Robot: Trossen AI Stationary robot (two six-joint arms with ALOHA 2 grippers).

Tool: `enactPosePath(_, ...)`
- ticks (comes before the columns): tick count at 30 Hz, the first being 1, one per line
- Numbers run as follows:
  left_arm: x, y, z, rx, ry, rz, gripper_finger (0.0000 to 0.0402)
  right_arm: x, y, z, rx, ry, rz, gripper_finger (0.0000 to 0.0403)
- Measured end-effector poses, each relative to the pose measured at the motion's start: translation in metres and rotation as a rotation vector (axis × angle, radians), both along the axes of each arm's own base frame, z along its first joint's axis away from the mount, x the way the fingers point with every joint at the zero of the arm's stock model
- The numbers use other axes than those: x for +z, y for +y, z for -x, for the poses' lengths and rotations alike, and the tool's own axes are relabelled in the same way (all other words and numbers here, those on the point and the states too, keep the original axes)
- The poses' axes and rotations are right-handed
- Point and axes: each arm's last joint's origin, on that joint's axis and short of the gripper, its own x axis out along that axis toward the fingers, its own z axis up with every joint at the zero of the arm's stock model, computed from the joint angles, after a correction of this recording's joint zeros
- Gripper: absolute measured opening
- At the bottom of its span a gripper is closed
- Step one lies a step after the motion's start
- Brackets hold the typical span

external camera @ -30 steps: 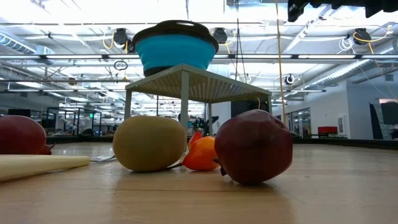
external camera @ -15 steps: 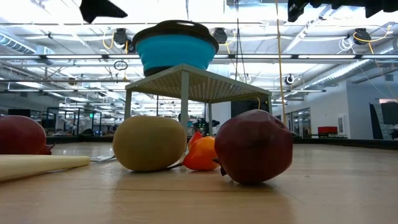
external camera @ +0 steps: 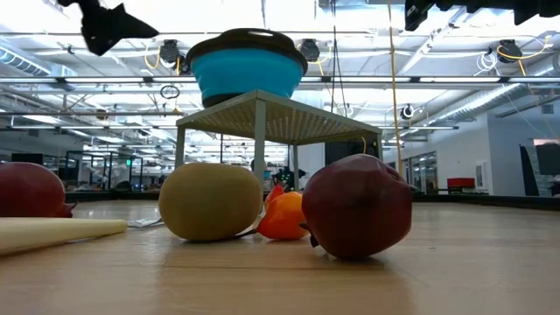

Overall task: Pick & Place Fruit
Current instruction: Put the pomegranate into the blue strainer bowl

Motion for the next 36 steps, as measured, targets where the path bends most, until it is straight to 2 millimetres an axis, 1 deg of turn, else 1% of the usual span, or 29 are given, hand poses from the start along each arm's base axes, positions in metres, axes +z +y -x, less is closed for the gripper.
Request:
enactPosePath(5, -0.01, -0.01, 0.007, -0.007, 0.038, 0.107, 0.0296, 0.0, 0.0, 0.0, 0.0, 0.0, 0.0, 0.0004)
enactPosePath(12, -0.023, -0.019, 0.012, 0.048, 0.164, 0.297, 0.0296, 0.0, 0.0, 0.0, 0.0, 0.0, 0.0, 0.0004)
enactPosePath(21, -0.05, -0.033, -0.001, 0.145, 0.385, 0.556, 0.0296, 0.0, 0.0, 0.0, -0.001, -0.001, 0.0, 0.0004)
enactPosePath(27, -0.068, -0.041, -0.009, 0.195, 0.567, 0.72, 0.0296, 0.0, 0.0, 0.0, -0.003, -0.001, 0.0, 0.0004)
enactPosePath(31, -0.076, -0.045, -0.011, 0.23, 0.666, 0.807, 0.0296, 0.0, 0.0, 0.0, -0.004, 0.0, 0.0, 0.0004)
enactPosePath(36, -0.078, -0.049, -0.014, 0.258, 0.708, 0.848, 0.0296, 0.0, 0.0, 0.0, -0.004, 0.001, -0.001, 0.0004)
